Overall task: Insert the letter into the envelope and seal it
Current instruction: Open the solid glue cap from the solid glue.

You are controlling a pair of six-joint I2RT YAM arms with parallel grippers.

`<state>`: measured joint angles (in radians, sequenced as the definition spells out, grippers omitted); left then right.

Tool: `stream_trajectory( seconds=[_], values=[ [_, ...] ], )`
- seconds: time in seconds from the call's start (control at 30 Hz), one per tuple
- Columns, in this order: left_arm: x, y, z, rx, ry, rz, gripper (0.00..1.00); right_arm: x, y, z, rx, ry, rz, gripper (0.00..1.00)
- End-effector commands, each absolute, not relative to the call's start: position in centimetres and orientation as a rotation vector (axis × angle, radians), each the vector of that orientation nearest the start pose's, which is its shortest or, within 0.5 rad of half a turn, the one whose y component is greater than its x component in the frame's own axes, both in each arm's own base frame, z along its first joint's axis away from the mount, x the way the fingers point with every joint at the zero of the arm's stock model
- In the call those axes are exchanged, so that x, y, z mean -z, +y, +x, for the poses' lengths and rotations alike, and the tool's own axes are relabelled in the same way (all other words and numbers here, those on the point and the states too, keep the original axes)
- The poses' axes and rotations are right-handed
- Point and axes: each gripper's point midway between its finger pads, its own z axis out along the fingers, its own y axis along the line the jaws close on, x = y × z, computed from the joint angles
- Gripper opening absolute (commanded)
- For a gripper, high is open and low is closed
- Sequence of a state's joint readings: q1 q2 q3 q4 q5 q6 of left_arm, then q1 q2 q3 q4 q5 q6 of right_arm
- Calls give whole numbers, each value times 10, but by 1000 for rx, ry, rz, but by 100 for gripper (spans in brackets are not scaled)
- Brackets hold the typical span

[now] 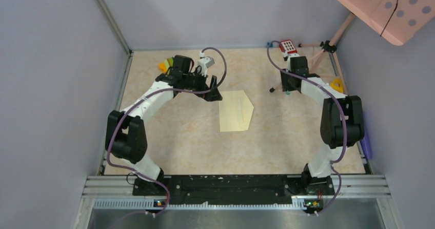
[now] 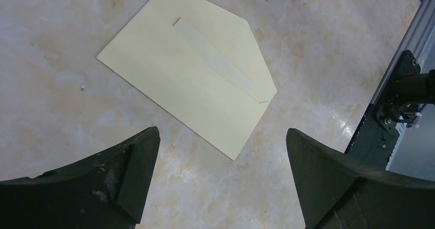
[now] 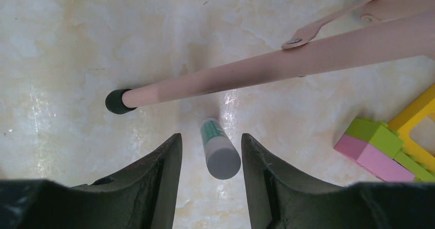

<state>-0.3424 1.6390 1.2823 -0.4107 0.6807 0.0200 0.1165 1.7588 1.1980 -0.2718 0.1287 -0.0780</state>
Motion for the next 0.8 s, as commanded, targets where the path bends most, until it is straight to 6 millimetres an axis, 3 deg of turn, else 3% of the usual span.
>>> stream_trajectory(
  seconds=[0.0,0.2,0.43,0.5,0.6,0.77],
  values=[
    [-197,-246,348,980,2090,772,99,-79,32,456,100,2360,-177,44],
    [-200,-247,346,995,2082,772,99,-73,32,453,100,2374,-189,25],
    [-212,-250,343,1015,2033,790,99,-87,38,451,59,2360,-222,5],
    [-222,-254,340,1047,1996,820,99,-110,56,447,-62,2334,-273,5],
    [-243,-262,335,1103,1889,916,99,-164,97,435,-334,2252,-380,5],
    [-281,-280,321,1225,1719,1072,99,-253,160,393,-741,2076,-585,5]
  ],
)
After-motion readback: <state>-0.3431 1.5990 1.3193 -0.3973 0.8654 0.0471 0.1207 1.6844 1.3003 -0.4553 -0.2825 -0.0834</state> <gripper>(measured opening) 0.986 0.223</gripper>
